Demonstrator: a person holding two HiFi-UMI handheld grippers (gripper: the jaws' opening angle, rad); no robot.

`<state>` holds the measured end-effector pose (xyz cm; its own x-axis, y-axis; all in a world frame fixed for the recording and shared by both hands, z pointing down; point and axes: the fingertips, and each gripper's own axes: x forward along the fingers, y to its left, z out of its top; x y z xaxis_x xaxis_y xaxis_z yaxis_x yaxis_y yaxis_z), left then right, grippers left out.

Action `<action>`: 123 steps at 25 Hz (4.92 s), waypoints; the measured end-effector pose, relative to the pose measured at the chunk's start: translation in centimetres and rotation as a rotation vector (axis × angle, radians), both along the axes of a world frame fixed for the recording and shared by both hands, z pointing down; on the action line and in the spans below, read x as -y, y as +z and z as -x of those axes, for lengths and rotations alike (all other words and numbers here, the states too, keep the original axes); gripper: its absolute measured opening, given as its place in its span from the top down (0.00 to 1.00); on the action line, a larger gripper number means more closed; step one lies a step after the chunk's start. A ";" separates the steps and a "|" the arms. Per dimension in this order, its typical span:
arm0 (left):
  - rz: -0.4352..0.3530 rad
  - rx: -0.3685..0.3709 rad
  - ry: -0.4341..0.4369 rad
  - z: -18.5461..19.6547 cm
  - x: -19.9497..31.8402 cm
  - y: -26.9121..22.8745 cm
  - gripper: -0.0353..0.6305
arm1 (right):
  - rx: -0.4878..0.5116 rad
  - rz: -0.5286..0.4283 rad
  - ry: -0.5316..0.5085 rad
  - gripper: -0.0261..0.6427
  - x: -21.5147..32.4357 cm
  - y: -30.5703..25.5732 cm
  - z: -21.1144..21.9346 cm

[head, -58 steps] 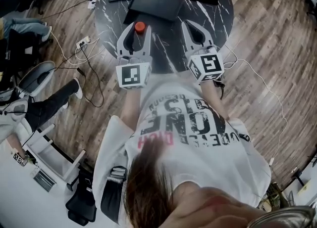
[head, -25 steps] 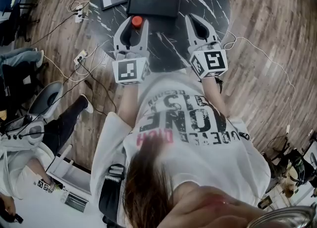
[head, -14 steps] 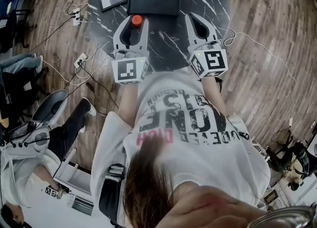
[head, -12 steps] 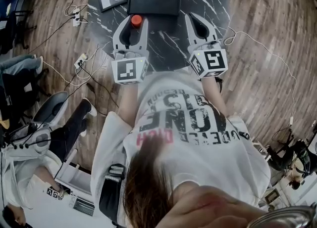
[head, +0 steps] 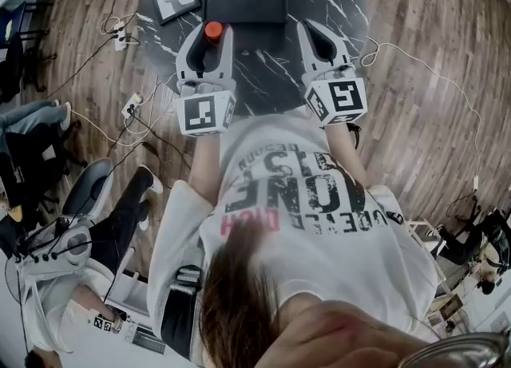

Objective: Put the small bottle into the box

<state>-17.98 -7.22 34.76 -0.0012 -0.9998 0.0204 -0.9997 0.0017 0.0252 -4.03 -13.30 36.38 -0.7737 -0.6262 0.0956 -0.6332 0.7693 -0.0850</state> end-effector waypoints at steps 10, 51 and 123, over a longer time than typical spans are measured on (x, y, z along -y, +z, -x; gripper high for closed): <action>-0.008 0.006 0.060 -0.3 1.0 0.2 0.73 | 0.003 0.005 0.041 0.96 -0.6 0.4 -0.1; 0.107 -0.016 0.219 -2.7 6.3 5.4 0.73 | -0.039 0.058 0.203 0.96 1.0 2.4 -3.5; 0.453 -0.026 0.229 -2.2 6.2 21.1 0.73 | -0.065 0.118 0.187 0.96 1.1 4.6 -2.9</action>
<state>-15.76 -13.39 55.84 0.2230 -0.8652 0.4491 -0.9748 -0.2006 0.0975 -1.16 -14.37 40.95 -0.6347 -0.7399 0.2229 -0.7711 0.6250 -0.1215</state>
